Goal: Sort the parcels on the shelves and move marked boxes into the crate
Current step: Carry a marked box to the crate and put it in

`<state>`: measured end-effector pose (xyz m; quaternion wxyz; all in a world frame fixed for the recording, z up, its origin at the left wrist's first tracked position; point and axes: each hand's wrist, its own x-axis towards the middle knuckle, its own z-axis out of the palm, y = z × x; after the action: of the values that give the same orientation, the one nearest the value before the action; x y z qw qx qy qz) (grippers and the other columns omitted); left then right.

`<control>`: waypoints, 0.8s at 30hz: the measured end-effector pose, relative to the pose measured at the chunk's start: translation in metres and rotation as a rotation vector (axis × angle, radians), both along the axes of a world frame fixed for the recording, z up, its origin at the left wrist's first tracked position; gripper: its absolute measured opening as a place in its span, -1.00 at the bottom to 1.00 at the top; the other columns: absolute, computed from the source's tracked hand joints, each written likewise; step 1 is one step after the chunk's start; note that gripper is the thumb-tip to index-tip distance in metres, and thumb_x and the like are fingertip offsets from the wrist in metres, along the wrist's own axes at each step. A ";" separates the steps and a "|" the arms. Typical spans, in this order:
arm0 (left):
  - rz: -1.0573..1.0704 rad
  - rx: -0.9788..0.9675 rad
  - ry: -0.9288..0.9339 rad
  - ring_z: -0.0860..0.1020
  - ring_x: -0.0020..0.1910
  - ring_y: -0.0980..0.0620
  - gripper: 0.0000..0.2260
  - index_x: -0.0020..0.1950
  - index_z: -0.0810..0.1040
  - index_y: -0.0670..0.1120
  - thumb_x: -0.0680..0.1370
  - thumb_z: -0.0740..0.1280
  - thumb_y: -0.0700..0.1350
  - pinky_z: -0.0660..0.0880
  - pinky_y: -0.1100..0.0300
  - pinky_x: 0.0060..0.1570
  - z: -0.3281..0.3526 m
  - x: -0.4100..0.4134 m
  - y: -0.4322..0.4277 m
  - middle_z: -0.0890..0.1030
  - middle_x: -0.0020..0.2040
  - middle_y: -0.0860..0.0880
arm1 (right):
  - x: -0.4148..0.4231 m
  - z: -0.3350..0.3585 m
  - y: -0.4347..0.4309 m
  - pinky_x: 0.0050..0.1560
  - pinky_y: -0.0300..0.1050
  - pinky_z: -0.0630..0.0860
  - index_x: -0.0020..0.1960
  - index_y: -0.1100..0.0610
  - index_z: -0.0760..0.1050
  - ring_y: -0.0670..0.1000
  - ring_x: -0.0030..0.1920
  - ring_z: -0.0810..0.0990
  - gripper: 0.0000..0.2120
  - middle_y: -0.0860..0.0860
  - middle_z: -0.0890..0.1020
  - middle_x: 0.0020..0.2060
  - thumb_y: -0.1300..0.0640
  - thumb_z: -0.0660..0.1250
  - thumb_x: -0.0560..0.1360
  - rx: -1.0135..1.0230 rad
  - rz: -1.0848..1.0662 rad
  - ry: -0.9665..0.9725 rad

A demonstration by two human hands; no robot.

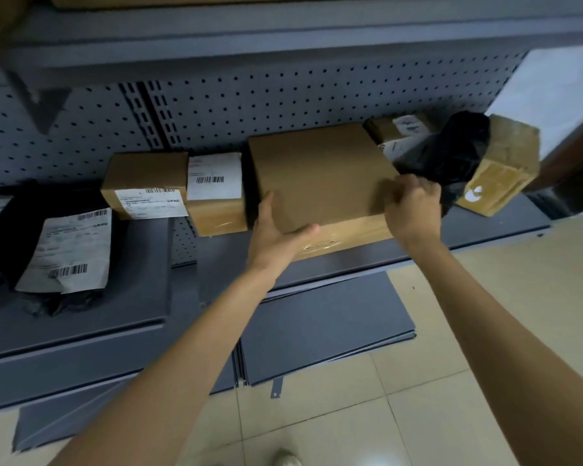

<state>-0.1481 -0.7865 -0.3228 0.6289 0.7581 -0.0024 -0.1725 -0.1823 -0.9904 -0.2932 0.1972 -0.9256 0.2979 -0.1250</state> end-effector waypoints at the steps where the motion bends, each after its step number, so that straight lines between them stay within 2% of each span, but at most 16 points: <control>1: -0.002 -0.016 -0.007 0.33 0.39 0.04 -0.13 0.49 0.13 0.19 0.33 0.56 0.01 0.28 0.15 0.34 -0.003 0.001 0.001 0.32 0.44 0.06 | 0.001 -0.005 0.001 0.27 0.05 0.27 0.34 0.26 0.40 0.26 0.30 0.35 -0.64 0.22 0.44 0.32 0.23 0.16 0.56 -0.009 0.020 0.010; 5: -0.037 -0.034 -0.032 0.22 0.37 0.17 -0.12 0.49 0.13 0.21 0.32 0.57 0.04 0.17 0.21 0.26 -0.009 0.016 0.014 0.26 0.47 0.09 | 0.007 -0.015 0.000 0.30 0.04 0.22 0.33 0.27 0.41 0.29 0.27 0.35 -0.65 0.23 0.38 0.35 0.16 0.14 0.59 0.051 0.012 -0.045; 9: -0.082 0.050 0.009 0.17 0.47 0.04 -0.02 0.54 0.06 0.11 0.27 0.55 0.14 0.11 0.19 0.20 -0.012 0.034 0.026 0.19 0.53 0.04 | 0.006 -0.016 -0.002 0.27 0.09 0.27 0.33 0.23 0.40 0.32 0.25 0.34 -0.66 0.27 0.38 0.33 0.16 0.16 0.58 0.137 -0.006 -0.086; 14: -0.132 0.047 0.050 0.17 0.48 0.05 0.08 0.56 0.01 0.11 0.19 0.54 0.21 0.11 0.18 0.26 -0.010 0.040 0.025 0.18 0.54 0.04 | 0.011 -0.012 -0.001 0.30 0.11 0.26 0.35 0.21 0.36 0.31 0.27 0.33 -0.63 0.25 0.36 0.34 0.15 0.16 0.57 0.172 -0.031 -0.052; 18: -0.138 -0.033 0.095 0.32 0.34 0.12 0.09 0.56 -0.03 0.12 0.20 0.56 0.15 0.19 0.19 0.29 -0.004 0.036 0.018 0.34 0.43 0.10 | 0.009 -0.002 -0.002 0.27 0.05 0.34 0.31 0.19 0.43 0.29 0.25 0.37 -0.65 0.22 0.41 0.28 0.18 0.22 0.54 0.245 -0.027 -0.106; 19: -0.130 -0.058 0.109 0.33 0.36 0.10 0.10 0.56 -0.03 0.13 0.20 0.56 0.16 0.21 0.15 0.33 0.001 0.035 0.018 0.35 0.42 0.12 | 0.008 0.001 -0.002 0.27 0.04 0.35 0.30 0.18 0.44 0.28 0.26 0.38 -0.65 0.21 0.42 0.27 0.17 0.24 0.53 0.263 -0.020 -0.125; 21: -0.121 -0.117 0.157 0.34 0.39 0.03 0.14 0.55 -0.03 0.19 0.14 0.57 0.24 0.25 -0.07 0.39 0.016 0.033 0.022 0.32 0.46 0.12 | 0.005 0.012 -0.002 0.28 0.02 0.37 0.30 0.16 0.45 0.23 0.27 0.39 -0.65 0.18 0.46 0.26 0.14 0.28 0.52 0.315 0.000 -0.177; 22: -0.116 -0.157 0.182 0.35 0.38 0.00 0.12 0.54 -0.02 0.23 0.13 0.55 0.27 0.32 -0.14 0.34 0.025 0.033 0.026 0.31 0.47 0.12 | 0.002 0.020 -0.003 0.30 0.04 0.38 0.29 0.15 0.45 0.20 0.28 0.40 -0.65 0.15 0.49 0.25 0.11 0.31 0.52 0.361 0.028 -0.213; 24: -0.098 -0.235 0.197 0.43 0.28 -0.01 -0.03 0.52 0.03 0.28 0.24 0.51 0.24 0.49 -0.12 0.11 0.044 0.037 0.036 0.36 0.40 0.10 | -0.003 0.038 -0.006 0.31 0.07 0.40 0.28 0.12 0.46 0.12 0.29 0.45 -0.64 0.09 0.54 0.23 0.08 0.34 0.50 0.466 0.116 -0.313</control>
<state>-0.1115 -0.7508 -0.2792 0.7012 0.6577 0.0021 -0.2752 -0.1856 -0.9968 -0.2551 0.4549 -0.8404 0.2312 -0.1829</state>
